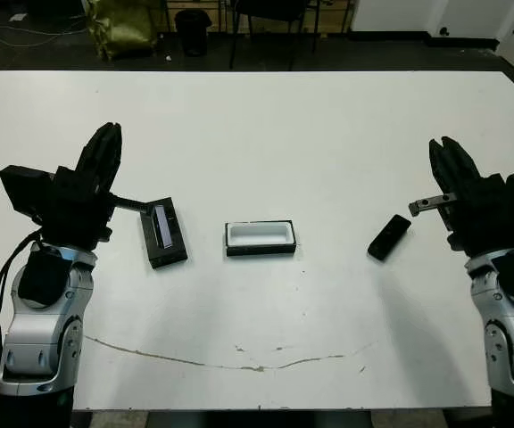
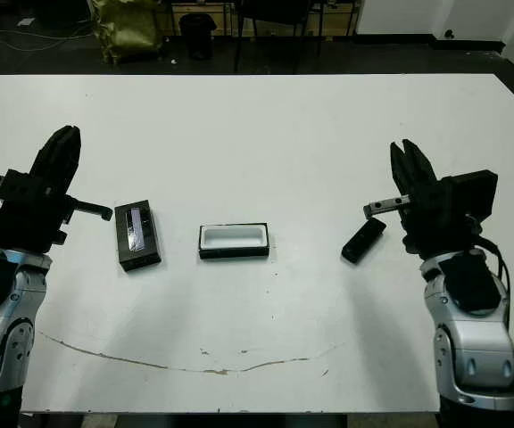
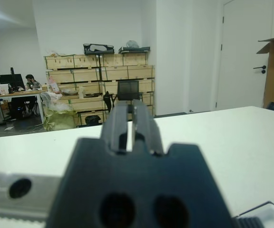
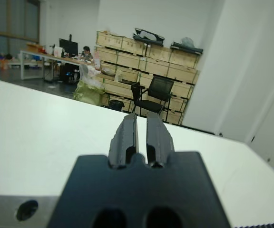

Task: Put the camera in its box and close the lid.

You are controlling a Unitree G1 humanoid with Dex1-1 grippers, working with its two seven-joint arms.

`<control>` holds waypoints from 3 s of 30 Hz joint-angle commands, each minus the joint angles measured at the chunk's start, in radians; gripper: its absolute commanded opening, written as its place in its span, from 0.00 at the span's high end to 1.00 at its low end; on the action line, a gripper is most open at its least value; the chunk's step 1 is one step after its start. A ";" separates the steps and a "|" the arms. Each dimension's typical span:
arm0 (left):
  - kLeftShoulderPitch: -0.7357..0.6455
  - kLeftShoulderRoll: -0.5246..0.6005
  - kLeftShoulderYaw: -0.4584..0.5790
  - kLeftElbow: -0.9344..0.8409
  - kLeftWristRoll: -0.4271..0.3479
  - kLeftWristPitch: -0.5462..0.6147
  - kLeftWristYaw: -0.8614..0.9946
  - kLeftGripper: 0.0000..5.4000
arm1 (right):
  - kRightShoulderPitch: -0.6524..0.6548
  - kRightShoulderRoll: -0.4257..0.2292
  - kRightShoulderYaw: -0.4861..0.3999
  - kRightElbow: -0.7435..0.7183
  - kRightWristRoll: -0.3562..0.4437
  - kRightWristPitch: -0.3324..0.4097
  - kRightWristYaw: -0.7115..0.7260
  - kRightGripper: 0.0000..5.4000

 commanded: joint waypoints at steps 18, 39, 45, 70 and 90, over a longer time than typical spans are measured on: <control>0.032 0.012 0.016 0.002 -0.011 0.004 -0.021 1.00 | -0.366 -0.364 0.066 0.647 -0.075 -0.168 0.456 0.99; 0.035 0.019 0.029 0.007 -0.015 -0.004 -0.032 1.00 | -0.535 -0.519 0.335 0.808 -0.341 -0.265 0.781 0.99; 0.040 0.016 0.034 0.001 -0.024 0.000 -0.033 1.00 | -0.449 -0.542 0.315 0.702 -0.294 -0.203 0.846 0.99; 0.065 0.010 0.037 -0.020 -0.020 0.005 -0.023 1.00 | -0.352 -0.534 0.383 0.635 -0.252 -0.175 0.975 0.99; 0.075 0.009 0.035 -0.028 -0.027 0.007 -0.020 1.00 | -0.354 -0.526 0.438 0.658 -0.284 -0.163 0.992 0.99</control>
